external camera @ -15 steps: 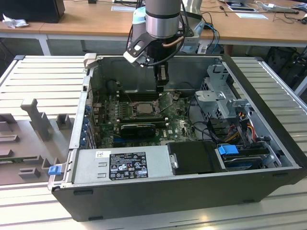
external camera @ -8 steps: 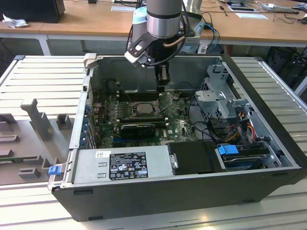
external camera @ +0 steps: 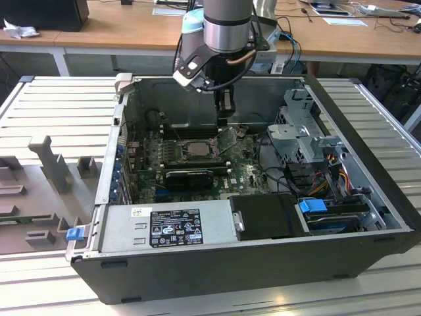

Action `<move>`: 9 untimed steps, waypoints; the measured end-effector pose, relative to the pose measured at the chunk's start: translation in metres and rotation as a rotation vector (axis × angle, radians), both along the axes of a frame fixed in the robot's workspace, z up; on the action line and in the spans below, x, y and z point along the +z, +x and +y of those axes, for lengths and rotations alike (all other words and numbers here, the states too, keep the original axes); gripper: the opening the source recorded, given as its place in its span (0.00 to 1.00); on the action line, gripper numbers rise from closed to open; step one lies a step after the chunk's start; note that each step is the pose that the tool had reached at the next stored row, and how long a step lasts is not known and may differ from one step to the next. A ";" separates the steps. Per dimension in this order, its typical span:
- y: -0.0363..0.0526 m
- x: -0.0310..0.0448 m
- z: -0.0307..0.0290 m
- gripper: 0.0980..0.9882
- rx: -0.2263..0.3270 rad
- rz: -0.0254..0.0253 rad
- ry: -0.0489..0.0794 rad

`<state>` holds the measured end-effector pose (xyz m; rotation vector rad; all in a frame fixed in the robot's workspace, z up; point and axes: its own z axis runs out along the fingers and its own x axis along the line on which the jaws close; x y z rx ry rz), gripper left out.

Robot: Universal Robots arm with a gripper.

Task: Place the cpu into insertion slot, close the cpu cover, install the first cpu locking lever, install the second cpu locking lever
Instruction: 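Close the cpu cover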

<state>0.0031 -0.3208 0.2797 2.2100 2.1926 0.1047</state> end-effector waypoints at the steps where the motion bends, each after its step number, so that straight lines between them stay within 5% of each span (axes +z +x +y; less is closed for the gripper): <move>1: 0.0006 0.0000 0.0000 0.01 0.000 0.0000 0.000; 9: 0.0045 0.0032 0.0001 0.01 0.000 0.0000 0.000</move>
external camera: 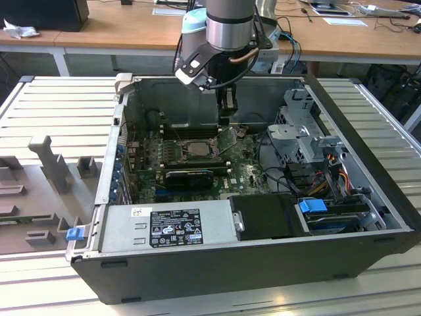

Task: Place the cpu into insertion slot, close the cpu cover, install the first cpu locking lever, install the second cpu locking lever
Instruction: 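Close the cpu cover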

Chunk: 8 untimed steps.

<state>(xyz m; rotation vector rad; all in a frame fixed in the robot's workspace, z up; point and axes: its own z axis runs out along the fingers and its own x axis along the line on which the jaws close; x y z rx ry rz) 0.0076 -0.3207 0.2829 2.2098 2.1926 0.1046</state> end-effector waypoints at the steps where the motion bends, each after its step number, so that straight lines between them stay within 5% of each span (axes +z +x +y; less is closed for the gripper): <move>1: 0.0020 0.0000 0.0000 0.01 0.000 0.0001 0.000; 8: 0.0228 0.0001 0.0000 0.01 0.000 0.0015 0.000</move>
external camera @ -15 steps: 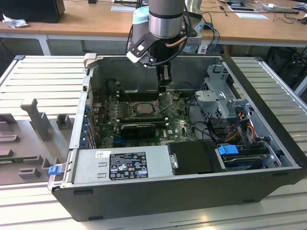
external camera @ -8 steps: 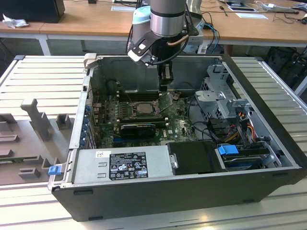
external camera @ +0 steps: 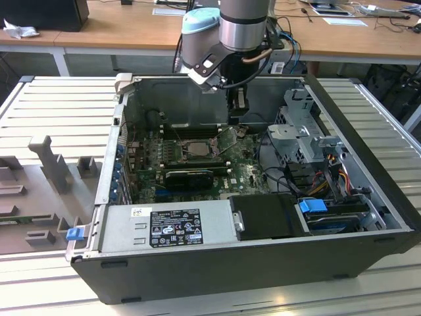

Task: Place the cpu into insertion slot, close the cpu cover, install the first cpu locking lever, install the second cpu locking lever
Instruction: 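Close the cpu cover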

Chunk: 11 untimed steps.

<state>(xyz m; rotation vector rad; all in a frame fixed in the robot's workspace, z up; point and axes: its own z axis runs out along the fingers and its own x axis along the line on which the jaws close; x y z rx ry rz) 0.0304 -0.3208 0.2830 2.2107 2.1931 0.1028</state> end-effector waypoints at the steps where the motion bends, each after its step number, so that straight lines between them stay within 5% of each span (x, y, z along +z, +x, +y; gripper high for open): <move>1: 0.0022 0.0000 0.0000 0.01 0.000 0.0003 0.000; 11: 0.0250 -0.0001 0.0000 0.01 0.000 0.0042 0.000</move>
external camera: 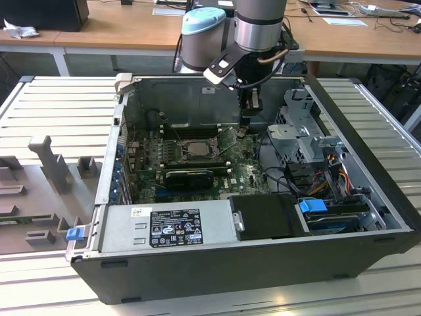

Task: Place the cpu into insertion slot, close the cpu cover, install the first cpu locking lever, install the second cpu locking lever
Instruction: 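Close the cpu cover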

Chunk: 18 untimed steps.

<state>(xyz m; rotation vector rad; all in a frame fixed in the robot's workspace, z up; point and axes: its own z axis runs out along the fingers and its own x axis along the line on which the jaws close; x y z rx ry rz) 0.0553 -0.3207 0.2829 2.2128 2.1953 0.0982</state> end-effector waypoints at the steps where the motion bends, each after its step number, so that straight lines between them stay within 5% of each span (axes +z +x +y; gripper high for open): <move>1: 0.0028 0.0000 0.0000 0.01 0.000 0.0006 0.000; 6: 0.0167 -0.0012 0.0000 0.01 0.000 0.0018 0.000; 18: 0.0163 -0.0260 -0.0006 0.01 0.006 0.0054 0.007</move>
